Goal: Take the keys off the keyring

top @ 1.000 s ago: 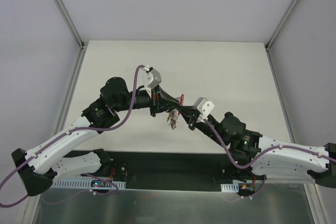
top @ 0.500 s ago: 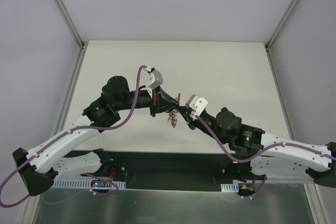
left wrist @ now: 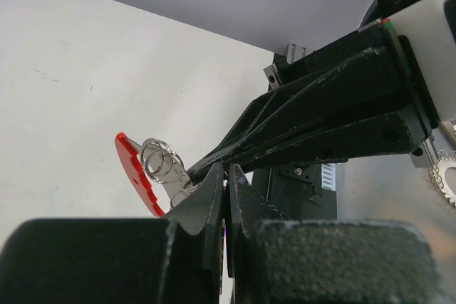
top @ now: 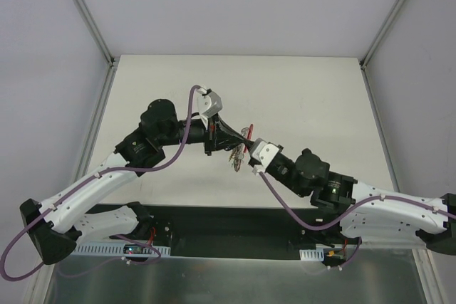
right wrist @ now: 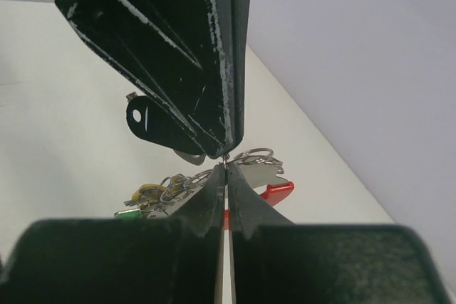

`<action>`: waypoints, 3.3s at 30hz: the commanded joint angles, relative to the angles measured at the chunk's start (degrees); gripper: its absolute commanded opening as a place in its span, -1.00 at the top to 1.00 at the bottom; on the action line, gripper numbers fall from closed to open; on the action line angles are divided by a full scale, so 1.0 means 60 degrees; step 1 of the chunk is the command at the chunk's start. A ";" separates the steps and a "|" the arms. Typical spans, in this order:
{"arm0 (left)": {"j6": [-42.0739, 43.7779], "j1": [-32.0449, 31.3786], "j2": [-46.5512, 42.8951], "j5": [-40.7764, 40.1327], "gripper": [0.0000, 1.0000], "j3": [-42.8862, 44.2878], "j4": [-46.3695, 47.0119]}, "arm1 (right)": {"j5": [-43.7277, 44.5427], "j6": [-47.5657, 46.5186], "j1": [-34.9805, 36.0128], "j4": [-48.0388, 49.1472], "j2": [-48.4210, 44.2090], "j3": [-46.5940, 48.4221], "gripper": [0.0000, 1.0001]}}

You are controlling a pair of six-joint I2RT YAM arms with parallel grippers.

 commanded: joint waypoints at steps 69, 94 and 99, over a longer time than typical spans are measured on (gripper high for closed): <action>0.1937 0.0313 -0.0280 0.2434 1.00 -0.0892 0.1659 | 0.1230 -0.1572 -0.0295 0.1212 -0.1259 -0.0047 0.99; 0.3432 0.0298 -0.0178 0.1275 1.00 -0.1215 0.0544 | 0.1333 -0.1089 -0.0456 0.1447 -0.1831 -0.0282 0.99; 0.3403 0.0313 -0.0134 0.1333 1.00 -0.1171 0.0543 | 0.1275 -0.0885 -0.0485 0.1461 -0.1772 -0.0268 0.99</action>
